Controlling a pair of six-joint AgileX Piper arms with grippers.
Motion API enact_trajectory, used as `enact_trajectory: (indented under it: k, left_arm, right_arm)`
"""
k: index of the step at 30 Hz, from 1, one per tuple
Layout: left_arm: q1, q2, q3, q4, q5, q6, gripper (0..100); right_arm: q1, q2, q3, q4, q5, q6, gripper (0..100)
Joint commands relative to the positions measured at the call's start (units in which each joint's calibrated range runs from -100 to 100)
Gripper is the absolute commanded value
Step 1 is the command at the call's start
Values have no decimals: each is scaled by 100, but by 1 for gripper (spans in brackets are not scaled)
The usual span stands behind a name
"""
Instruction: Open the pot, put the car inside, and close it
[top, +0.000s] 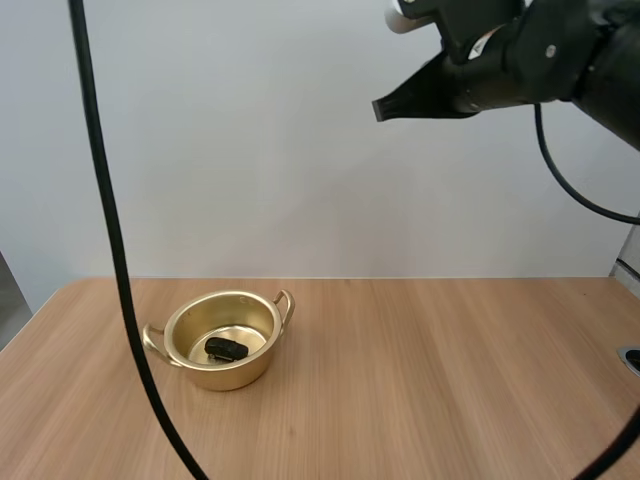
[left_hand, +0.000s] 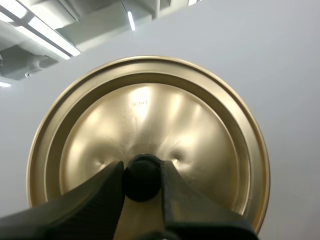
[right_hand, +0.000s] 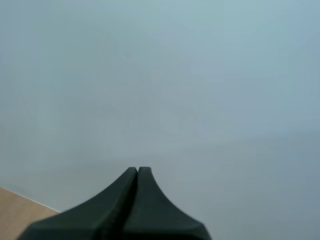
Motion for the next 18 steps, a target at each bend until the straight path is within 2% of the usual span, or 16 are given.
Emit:
enact_trajectory:
  k: [1, 3, 7, 18]
  left_arm:
    - [1, 88, 696, 191, 265, -4, 0]
    - [1, 240, 1065, 360, 528, 60, 0]
    - [1, 658, 1690, 702, 1199, 111, 0]
    - [1, 2258, 2955, 673, 1666, 48, 0]
  right_arm:
    - [-154, -891, 834, -3, 6, 44, 0]
    - [-154, -1280, 1124, -3, 75, 134, 0]
    - [-198, -1676, 1336, -3, 993, 166, 0]
    - [-367, -1900, 1353, -301, 1556, 166, 0]
